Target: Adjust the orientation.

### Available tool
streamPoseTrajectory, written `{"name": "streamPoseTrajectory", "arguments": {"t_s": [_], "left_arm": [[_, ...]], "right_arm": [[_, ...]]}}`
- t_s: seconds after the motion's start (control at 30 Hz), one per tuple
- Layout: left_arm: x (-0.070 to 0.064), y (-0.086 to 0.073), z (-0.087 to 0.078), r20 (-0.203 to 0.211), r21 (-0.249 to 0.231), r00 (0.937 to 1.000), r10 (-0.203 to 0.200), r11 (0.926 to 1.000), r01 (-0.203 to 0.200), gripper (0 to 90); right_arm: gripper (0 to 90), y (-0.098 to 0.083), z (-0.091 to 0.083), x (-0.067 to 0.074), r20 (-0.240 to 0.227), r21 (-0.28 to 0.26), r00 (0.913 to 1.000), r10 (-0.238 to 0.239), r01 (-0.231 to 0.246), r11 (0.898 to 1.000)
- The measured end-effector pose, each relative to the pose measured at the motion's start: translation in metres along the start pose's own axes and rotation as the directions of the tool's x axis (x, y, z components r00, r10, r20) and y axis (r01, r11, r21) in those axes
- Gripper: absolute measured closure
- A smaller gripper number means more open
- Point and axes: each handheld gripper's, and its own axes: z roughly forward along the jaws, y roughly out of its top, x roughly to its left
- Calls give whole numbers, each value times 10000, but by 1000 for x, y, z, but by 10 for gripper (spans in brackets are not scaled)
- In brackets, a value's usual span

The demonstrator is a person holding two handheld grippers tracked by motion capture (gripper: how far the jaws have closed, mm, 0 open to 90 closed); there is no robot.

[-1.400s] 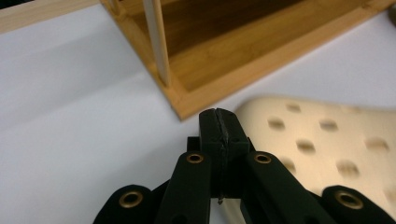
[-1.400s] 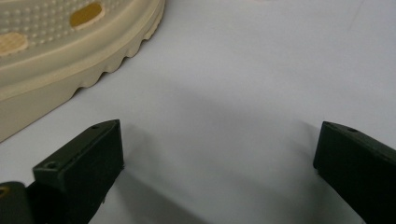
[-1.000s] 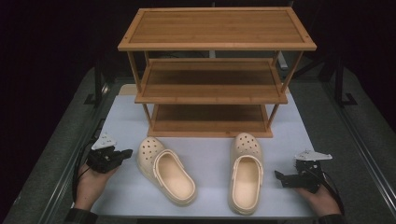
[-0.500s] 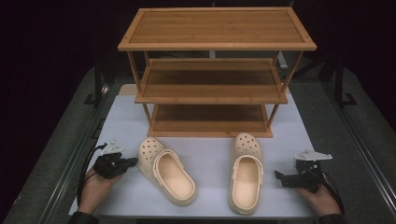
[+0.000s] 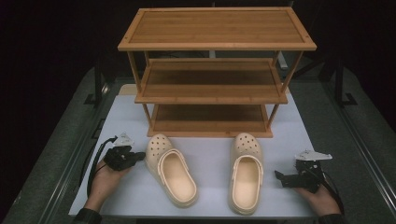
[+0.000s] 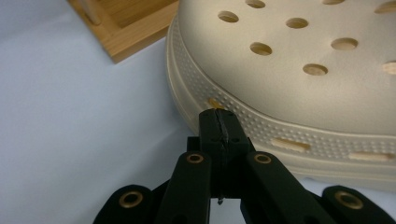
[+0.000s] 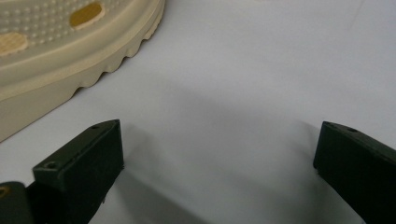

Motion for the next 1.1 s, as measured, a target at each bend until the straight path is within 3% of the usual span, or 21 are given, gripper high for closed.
{"name": "streamPoseTrajectory", "arguments": {"t_s": [0.73,1.1], "left_arm": [[-14,41,39,375,119,9974,610,9980,-615,900],[-26,62,59,622,143,9925,1049,9943,-1060,900]], "right_arm": [[11,0,0,0,9,1,10000,-6,6,10000],[11,0,0,0,11,7,10000,-12,12,10000]]}}
